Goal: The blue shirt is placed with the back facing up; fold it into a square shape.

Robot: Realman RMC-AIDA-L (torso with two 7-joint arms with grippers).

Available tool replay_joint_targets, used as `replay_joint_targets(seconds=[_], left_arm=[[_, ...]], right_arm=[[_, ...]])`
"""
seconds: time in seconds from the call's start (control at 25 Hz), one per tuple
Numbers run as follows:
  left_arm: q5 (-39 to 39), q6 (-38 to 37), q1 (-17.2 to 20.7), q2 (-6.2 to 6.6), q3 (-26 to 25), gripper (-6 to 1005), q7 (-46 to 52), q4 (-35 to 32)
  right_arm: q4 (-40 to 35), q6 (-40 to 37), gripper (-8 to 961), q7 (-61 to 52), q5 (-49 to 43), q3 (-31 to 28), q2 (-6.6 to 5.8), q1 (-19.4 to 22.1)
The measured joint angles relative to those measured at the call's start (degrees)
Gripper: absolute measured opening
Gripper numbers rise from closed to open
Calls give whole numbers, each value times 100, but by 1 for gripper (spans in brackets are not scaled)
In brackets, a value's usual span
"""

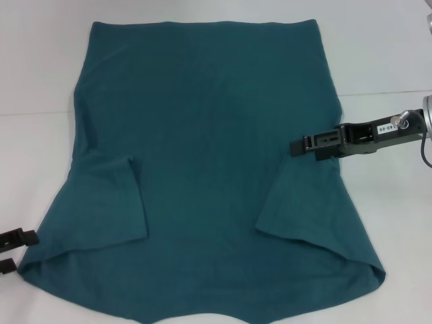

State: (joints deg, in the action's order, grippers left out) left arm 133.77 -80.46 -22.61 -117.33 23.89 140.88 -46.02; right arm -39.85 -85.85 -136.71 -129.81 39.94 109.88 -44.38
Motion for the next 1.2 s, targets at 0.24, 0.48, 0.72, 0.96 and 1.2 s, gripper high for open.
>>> replay_joint_targets(seconds=[0.24, 0.48, 0.72, 0.96, 1.2], left_arm=[[0, 25, 11, 9, -35, 885, 0, -17], [6, 122, 11, 2, -6, 886, 37, 13], [63, 165, -4, -6, 3, 886, 54, 22], [83, 125, -70, -17, 76, 886, 26, 148], [56, 99, -172, -45, 299, 886, 17, 175]], right_arm=[[20, -2, 924, 14, 0, -8, -2, 9], [29, -2, 925, 21, -1, -22, -2, 31], [30, -2, 925, 22, -1, -46, -2, 61], [31, -1, 925, 32, -1, -65, -2, 62], [31, -1, 925, 43, 0, -65, -2, 62]])
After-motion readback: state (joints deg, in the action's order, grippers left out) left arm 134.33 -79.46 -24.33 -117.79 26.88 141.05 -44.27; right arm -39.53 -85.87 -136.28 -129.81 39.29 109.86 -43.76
